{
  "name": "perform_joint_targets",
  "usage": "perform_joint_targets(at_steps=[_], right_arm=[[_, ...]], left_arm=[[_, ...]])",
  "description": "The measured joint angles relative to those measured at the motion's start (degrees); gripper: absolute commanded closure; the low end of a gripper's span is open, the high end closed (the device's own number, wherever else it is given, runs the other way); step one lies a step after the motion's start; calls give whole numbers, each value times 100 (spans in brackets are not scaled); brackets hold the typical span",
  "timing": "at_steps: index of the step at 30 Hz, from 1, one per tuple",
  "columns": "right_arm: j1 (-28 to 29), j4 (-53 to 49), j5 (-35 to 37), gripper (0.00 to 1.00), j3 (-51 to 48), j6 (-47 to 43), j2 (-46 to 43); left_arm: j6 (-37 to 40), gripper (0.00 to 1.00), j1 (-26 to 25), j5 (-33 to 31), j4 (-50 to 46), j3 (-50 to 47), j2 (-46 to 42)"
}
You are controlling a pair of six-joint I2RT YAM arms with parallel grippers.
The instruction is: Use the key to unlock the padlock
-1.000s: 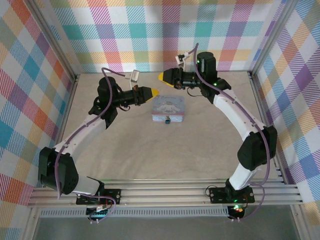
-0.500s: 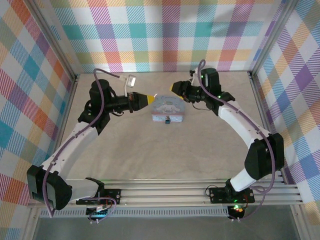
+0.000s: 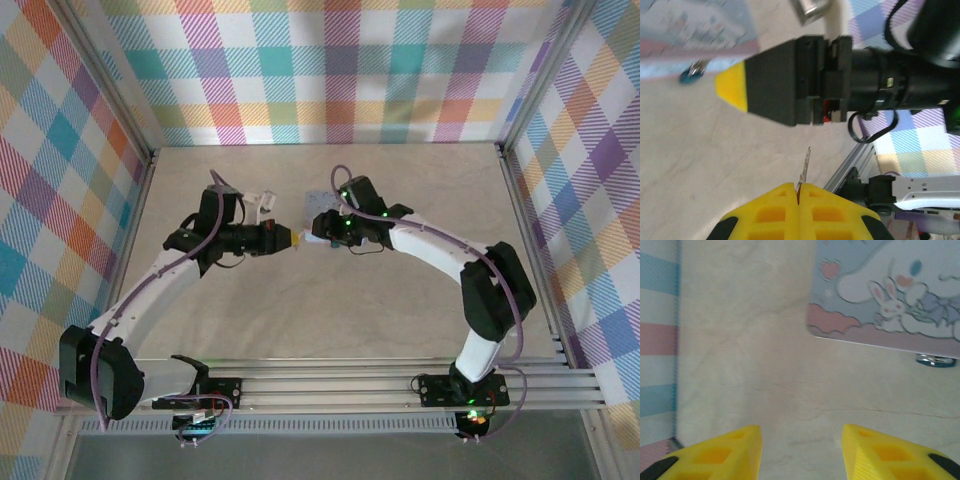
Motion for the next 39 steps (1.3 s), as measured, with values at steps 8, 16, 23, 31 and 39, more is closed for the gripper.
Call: perform_joint_targets(at_steps=[8, 16, 23, 31, 39], right_arm=[[122, -33, 984, 54, -37, -2, 614], [122, -52, 1622, 55, 149, -229, 1097], [122, -35, 1869, 55, 190, -409, 1187], [122, -44, 2031, 56, 232, -452, 1287], [199, -28, 2076, 54, 380, -457, 1370]], left_arm=[[-57, 100, 37, -197, -466, -343, -181], [-57, 100, 85, -282, -684, -350, -267], [-57, 100, 92, -297, -745, -374, -267], [-55, 100, 92, -321, -752, -422, -264], [-55, 100, 92, -409, -765, -468, -264]])
